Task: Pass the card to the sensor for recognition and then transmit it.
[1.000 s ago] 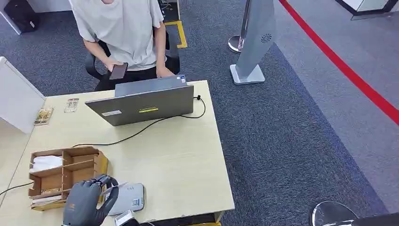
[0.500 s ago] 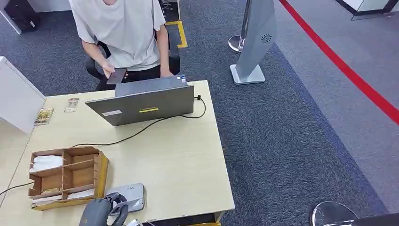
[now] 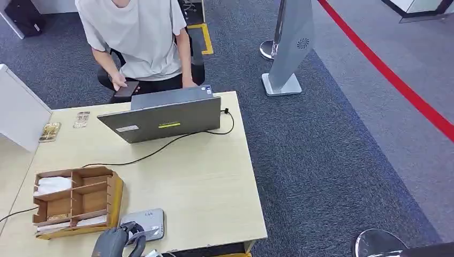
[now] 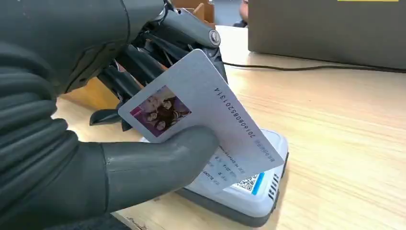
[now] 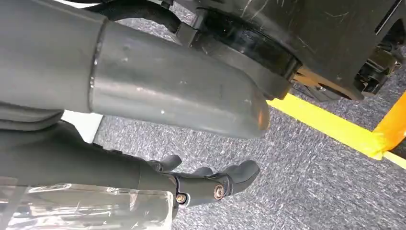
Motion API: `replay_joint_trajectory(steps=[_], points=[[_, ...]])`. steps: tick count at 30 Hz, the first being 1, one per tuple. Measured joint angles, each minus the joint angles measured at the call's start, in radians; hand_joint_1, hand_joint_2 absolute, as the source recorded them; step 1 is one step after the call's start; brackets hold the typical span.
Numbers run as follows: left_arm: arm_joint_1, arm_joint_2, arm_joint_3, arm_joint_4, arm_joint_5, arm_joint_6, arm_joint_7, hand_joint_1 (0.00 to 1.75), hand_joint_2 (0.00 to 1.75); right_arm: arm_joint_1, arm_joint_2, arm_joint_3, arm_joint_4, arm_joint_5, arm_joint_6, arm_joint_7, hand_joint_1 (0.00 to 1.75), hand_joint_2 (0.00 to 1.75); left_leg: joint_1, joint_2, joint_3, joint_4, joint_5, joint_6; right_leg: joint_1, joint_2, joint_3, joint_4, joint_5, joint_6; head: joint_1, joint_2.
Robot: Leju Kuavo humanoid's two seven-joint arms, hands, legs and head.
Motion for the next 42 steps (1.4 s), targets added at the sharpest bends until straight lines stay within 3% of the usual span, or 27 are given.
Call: replay_joint_trajectory(steps=[6,15,26,42], points=[[0.000,-0.002,0.000,0.000,-0.037,0.043,0.008,1.75,1.75,0.001,0.000,0.000,-0.001,0.010,0.000,0.006,0.00,0.00,0.000,0.000,0.000,0.000,0.000,0.000,0.000,0.000,0.000,0.000,0.000,0.000,0.000,0.000],[0.003,-0.012,0.011,-0.001,-0.123,0.051,0.045,1.75,1.75,0.003,0.000,0.000,-0.002,0.013,0.000,0.011,0.00,0.00,0.000,0.000,0.000,0.000,0.000,0.000,0.000,0.000,0.000,0.000,0.000,0.000,0.000,0.000],[0.021,-0.023,0.045,0.008,-0.293,0.095,0.164,1.75,1.75,0.006,0.000,0.000,-0.005,0.017,0.000,0.013,0.00,0.00,0.000,0.000,0.000,0.000,0.000,0.000,0.000,0.000,0.000,0.000,0.000,0.000,0.000,0.000],[0.015,-0.036,0.060,0.076,-0.243,0.074,0.169,1.75,1.75,0.000,0.000,0.002,-0.003,0.013,0.000,0.011,0.00,0.00,0.000,0.000,0.000,0.000,0.000,0.000,0.000,0.000,0.000,0.000,0.000,0.000,0.000,0.000]])
